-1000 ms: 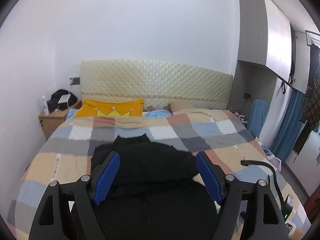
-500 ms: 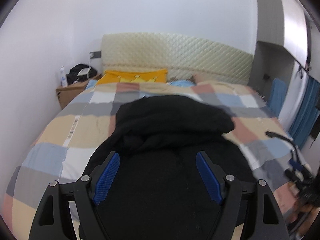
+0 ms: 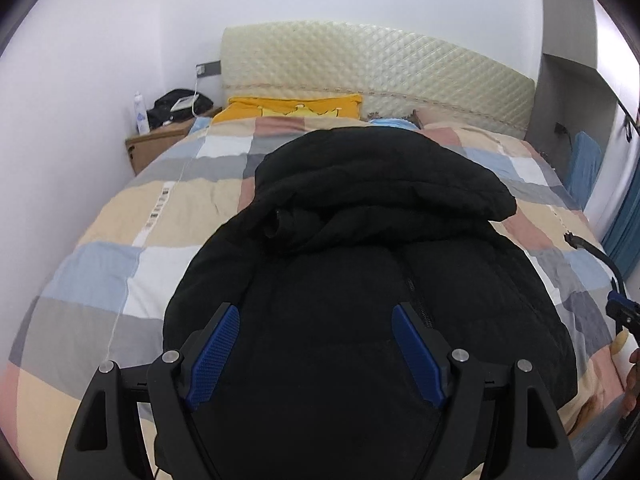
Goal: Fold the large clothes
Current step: 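Close both tools on the hem end of the black jacket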
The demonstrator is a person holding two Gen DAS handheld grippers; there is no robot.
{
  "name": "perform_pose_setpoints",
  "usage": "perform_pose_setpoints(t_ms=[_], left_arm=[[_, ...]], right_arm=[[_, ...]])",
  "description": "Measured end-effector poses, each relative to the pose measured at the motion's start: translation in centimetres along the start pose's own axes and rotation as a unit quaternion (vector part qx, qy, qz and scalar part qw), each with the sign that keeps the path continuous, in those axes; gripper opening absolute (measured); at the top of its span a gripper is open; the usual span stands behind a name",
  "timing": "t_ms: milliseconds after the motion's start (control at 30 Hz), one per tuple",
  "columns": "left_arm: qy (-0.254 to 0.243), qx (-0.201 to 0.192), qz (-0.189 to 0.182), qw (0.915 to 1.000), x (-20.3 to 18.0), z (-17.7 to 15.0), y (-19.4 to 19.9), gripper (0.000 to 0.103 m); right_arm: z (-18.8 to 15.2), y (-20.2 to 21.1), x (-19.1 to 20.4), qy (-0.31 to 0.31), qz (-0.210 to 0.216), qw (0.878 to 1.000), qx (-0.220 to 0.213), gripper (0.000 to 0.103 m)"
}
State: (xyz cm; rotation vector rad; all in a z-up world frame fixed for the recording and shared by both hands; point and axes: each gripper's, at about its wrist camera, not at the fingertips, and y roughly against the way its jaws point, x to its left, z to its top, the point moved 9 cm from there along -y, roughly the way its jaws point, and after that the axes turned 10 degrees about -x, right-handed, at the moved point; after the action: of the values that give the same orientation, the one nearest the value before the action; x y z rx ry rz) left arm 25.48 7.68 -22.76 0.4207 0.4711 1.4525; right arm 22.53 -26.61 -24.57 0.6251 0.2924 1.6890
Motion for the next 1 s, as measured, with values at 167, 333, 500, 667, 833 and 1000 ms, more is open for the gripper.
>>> perform_pose_setpoints(t_ms=[167,333,500,667,833,1000], left_arm=[[-0.003,0.017,-0.002,0.9999,-0.1,-1.1,-0.7,0.078],[-0.016,0.029,-0.006,0.9994,-0.9,-1.7,-1.2,0.078],[-0.025,0.045,-0.003,0.9987,-1.4,-2.5,-1.8,0.078],[-0.026,0.052,0.002,0.9983,-1.4,-2.8,-2.3,0.078],[-0.02,0.061,0.002,0.9979,-1.1,-3.0,-2.6,0.078],[-0.019,0.067,0.001,0.9976,-1.1,-3.2,-2.8,0.078]], right_arm=[[-2.0,-3.4,-3.4,-0.061,-0.008,0.993,0.098,0.096],[-7.2,-6.0,-7.7,-0.192,-0.006,0.96,0.206,0.096],[-10.0,-6.2,-8.9,-0.265,-0.004,0.937,0.228,0.096],[-11.8,-6.7,-7.4,-0.297,0.03,0.92,0.254,0.096],[-12.0,-6.7,-5.9,-0.258,0.031,0.931,0.257,0.102],[-11.4,-6.9,-4.1,-0.225,0.049,0.941,0.248,0.103]])
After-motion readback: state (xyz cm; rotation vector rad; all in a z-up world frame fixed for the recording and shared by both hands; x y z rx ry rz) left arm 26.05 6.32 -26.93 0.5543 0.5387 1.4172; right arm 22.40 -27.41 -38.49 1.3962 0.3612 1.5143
